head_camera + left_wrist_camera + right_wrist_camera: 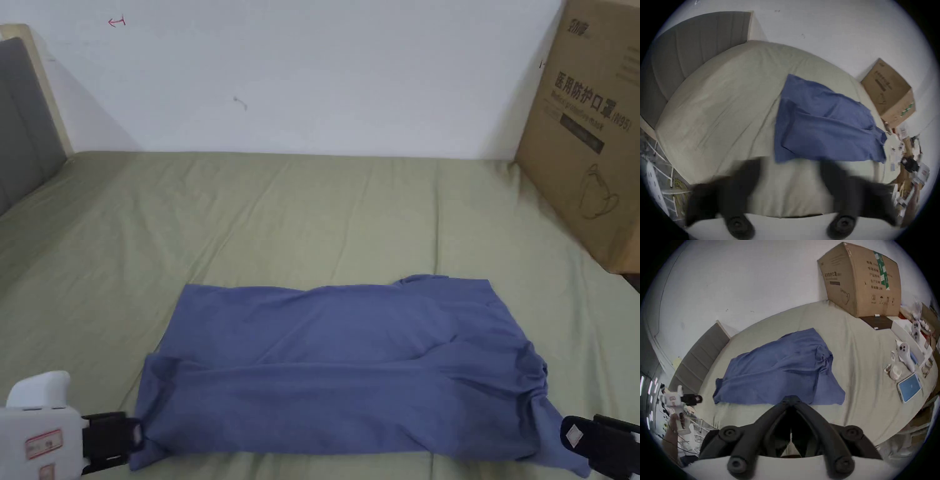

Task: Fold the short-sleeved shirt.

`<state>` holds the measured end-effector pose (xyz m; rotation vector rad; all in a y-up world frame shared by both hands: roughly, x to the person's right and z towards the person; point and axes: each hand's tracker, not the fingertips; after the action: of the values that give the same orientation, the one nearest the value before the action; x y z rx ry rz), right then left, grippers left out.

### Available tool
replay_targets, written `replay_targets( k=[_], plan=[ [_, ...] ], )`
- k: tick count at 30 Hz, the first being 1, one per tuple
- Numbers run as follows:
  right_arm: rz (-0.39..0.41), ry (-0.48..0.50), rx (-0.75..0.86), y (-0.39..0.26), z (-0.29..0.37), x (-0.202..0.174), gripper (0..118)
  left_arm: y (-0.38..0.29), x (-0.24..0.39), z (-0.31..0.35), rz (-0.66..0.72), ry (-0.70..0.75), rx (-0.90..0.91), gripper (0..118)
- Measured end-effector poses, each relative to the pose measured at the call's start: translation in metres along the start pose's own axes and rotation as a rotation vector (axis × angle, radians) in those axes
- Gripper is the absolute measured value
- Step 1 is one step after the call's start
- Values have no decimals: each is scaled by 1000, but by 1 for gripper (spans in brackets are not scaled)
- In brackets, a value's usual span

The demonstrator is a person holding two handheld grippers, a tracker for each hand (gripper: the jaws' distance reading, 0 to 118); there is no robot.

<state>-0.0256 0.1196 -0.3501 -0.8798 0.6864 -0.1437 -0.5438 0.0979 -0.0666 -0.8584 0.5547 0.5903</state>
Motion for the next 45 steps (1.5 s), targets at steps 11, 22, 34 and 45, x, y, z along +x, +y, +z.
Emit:
replay_targets(
  k=[11,22,34,45],
  plan=[
    [-102,-49,-76,0,-23,27,0,3,10,-106,-137,149,-115,3],
    [-80,-197,-227,36,-96,61,112,20,12,-49,-151,-19,-16,3],
    [-14,-109,-305,31,-106,78,7,17,24,-35,-183,-20,-28,3],
    [4,-144,-301,-21,6,84,7,-33,-1,20,-158,-90,-96,3]
  ],
)
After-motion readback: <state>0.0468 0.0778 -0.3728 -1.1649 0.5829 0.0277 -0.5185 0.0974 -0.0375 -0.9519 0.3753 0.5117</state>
